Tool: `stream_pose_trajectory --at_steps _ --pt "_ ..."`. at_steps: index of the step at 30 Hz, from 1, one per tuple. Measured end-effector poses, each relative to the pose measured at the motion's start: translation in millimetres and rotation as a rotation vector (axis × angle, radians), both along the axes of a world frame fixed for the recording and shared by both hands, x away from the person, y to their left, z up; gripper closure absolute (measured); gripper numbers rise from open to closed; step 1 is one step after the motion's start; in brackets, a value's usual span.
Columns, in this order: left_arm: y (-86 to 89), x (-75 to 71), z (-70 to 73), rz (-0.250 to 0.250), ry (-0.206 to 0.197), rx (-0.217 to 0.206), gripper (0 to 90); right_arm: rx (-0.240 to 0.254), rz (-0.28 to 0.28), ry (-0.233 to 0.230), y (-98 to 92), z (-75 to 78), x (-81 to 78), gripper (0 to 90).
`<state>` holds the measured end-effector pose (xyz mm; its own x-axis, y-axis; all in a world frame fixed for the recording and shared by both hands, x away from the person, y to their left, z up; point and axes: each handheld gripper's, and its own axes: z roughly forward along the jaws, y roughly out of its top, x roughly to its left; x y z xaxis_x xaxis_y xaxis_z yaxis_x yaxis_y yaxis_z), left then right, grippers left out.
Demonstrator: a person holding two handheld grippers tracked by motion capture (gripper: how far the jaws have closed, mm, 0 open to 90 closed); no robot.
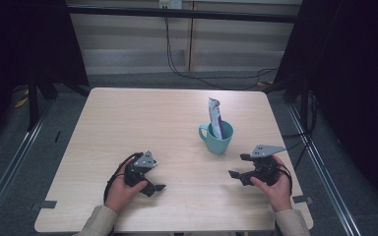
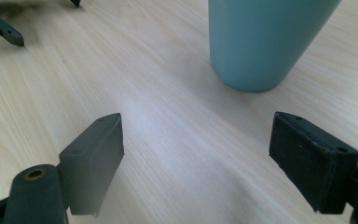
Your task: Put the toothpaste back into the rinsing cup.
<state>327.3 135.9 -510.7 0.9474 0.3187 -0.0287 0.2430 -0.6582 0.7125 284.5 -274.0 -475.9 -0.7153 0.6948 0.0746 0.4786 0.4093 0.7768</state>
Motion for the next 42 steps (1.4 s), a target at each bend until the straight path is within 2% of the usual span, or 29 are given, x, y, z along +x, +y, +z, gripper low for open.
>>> stream_pose_trajectory --at_steps 14,19,22,28,42 --pt "0.0 0.0 0.0 0.0 0.0 0.0 2.6 -0.019 -0.012 0.017 -6.1 -18.7 -8.8 16.8" --pt "0.0 0.0 0.0 0.0 0.0 0.0 2.6 -0.038 -0.023 0.025 -7.7 -27.3 -13.1 16.6" --pt "0.0 0.0 0.0 0.0 0.0 0.0 2.6 -0.075 -0.016 0.022 -7.0 -30.9 -14.9 16.3" --pt "0.0 0.0 0.0 0.0 0.0 0.0 2.6 -0.086 0.002 0.023 -6.9 -34.6 -16.9 16.0" --pt "0.0 -0.1 0.1 0.0 0.0 0.002 2.6 -0.09 -0.005 0.024 -6.8 -34.9 -18.5 15.0"
